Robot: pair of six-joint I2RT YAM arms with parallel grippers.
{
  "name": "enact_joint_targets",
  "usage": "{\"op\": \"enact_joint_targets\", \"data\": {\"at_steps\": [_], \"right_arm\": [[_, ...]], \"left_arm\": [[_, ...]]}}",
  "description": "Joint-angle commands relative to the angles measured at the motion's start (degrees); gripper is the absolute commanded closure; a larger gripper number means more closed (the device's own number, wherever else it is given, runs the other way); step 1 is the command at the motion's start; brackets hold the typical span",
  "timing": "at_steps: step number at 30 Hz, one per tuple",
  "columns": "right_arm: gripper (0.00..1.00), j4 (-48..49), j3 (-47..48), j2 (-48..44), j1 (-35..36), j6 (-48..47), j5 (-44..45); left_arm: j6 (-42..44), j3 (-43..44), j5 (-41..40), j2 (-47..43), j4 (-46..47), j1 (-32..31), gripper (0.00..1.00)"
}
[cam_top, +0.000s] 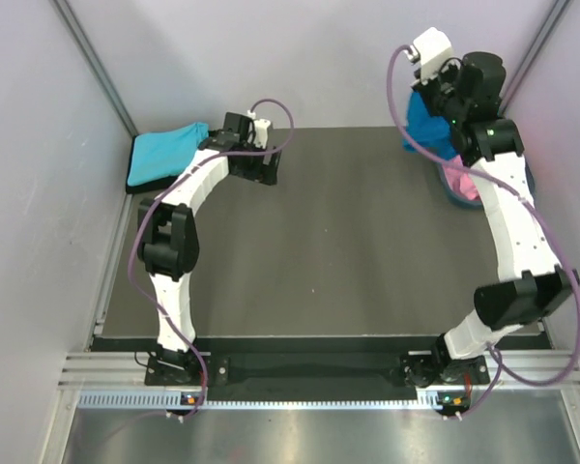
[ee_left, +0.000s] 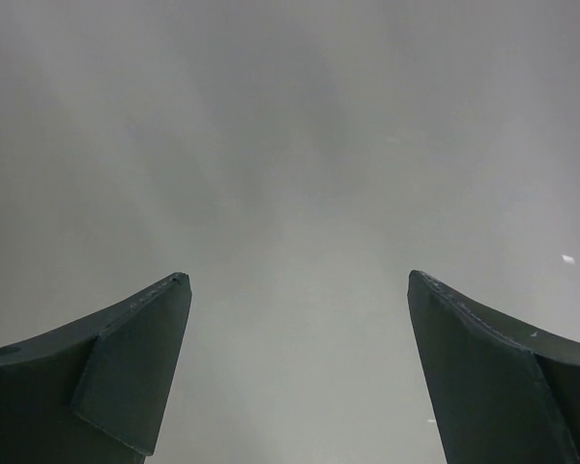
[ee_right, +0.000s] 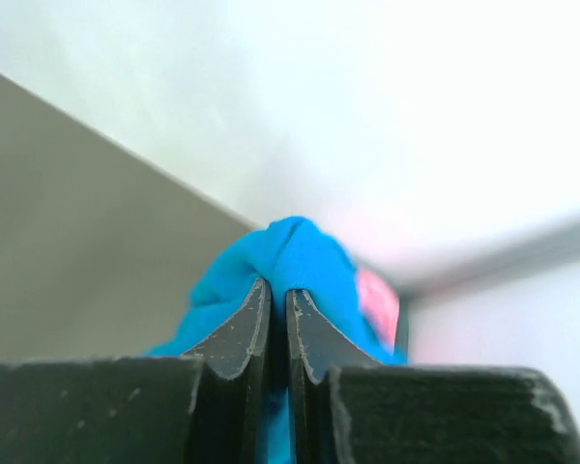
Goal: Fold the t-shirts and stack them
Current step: Grab the tshirt from the pile, then move the tshirt to the center of the board
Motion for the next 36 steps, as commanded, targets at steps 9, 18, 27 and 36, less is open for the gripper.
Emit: {"op": "enact_joint_targets", "data": {"at_steps": [9, 18, 27, 36], "right_arm": [[1.00, 3.83, 3.20, -5.50, 10.21, 1.29, -3.89], [0.43, 4.90, -12.96, 0.39, 8.45, 2.52, 6.21], [0.48, -10.72, -21.22, -1.37, 8.79, -16.41, -17.48], [0.49, -10.58, -35.02, 0.57, 16.80, -27.18, -18.74]], "left_arm": [[0.46, 1.82, -9.07, -3.29, 2.54, 9.00, 0.05], [0.55, 0.59, -5.12, -3.55, 1.58, 8.39, 0.05], [4.07, -7.05, 5.05, -7.51, 0.18, 6.54, 0.21], [3.45, -10.49, 10.26, -8.12, -0.88, 3.47, 0.28]]}}
